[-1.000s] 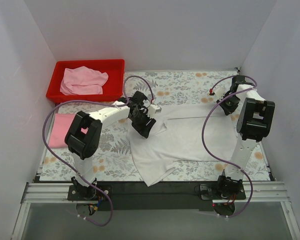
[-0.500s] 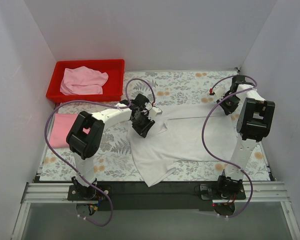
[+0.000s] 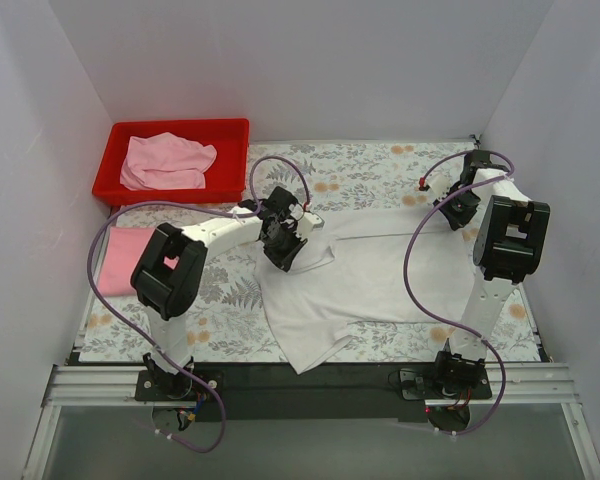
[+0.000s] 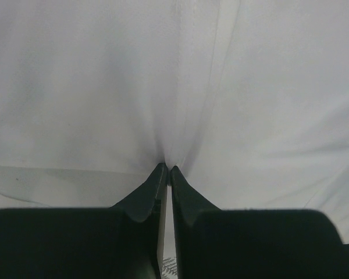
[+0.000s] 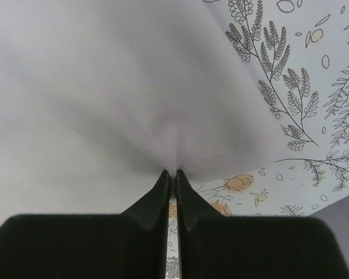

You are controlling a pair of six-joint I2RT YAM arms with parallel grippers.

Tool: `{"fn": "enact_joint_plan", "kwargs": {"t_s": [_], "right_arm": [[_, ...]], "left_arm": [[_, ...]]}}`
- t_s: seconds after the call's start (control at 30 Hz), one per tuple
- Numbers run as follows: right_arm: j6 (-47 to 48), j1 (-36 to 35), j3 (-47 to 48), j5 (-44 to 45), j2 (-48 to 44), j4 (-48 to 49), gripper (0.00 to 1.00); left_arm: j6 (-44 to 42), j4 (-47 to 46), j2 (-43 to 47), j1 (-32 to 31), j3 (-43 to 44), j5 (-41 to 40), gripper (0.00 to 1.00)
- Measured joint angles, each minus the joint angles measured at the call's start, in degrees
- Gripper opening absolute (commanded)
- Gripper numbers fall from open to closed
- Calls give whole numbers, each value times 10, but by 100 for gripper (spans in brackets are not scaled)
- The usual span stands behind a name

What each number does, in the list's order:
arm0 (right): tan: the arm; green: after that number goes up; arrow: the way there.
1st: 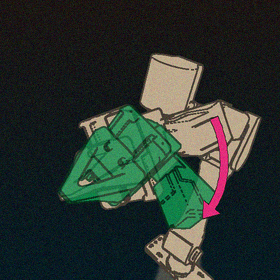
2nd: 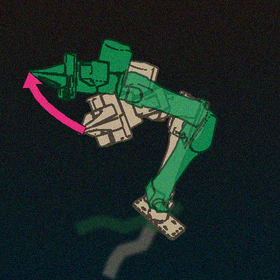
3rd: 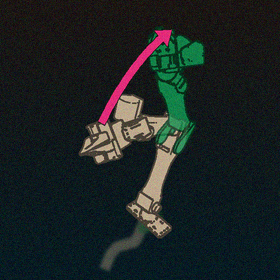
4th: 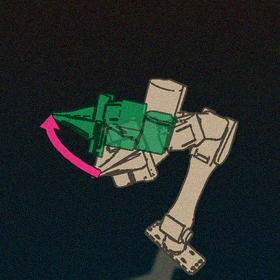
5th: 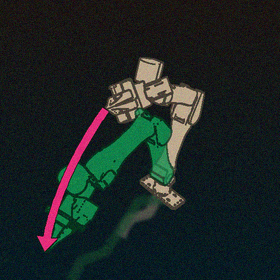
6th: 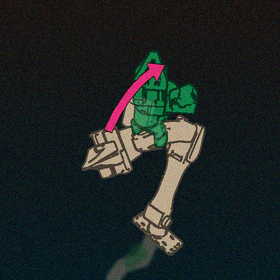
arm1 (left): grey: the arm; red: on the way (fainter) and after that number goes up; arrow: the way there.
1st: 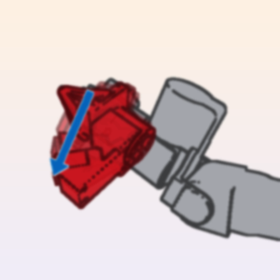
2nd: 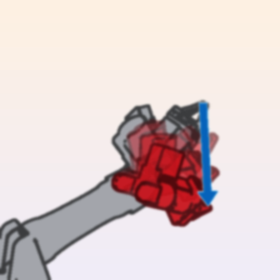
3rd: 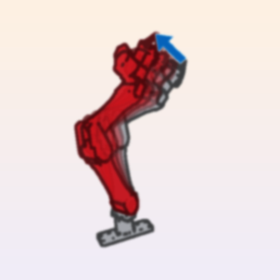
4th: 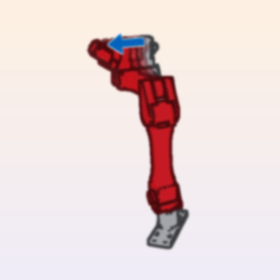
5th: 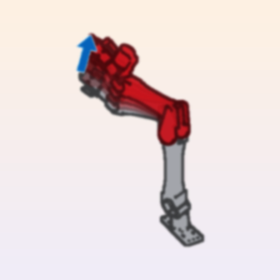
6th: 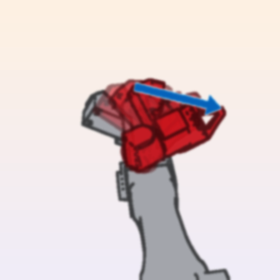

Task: Fold and stack the t-shirts
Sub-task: Fold the tshirt

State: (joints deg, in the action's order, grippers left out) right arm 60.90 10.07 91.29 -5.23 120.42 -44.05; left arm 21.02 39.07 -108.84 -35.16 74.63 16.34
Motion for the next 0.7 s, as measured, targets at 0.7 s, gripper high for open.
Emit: {"fn": "enact_joint_plan", "kwargs": {"t_s": [0.7], "right_arm": [[18, 0, 0, 6, -2, -1, 1]], "left_arm": [[-2, 39, 43, -2, 1, 6, 2]]}}
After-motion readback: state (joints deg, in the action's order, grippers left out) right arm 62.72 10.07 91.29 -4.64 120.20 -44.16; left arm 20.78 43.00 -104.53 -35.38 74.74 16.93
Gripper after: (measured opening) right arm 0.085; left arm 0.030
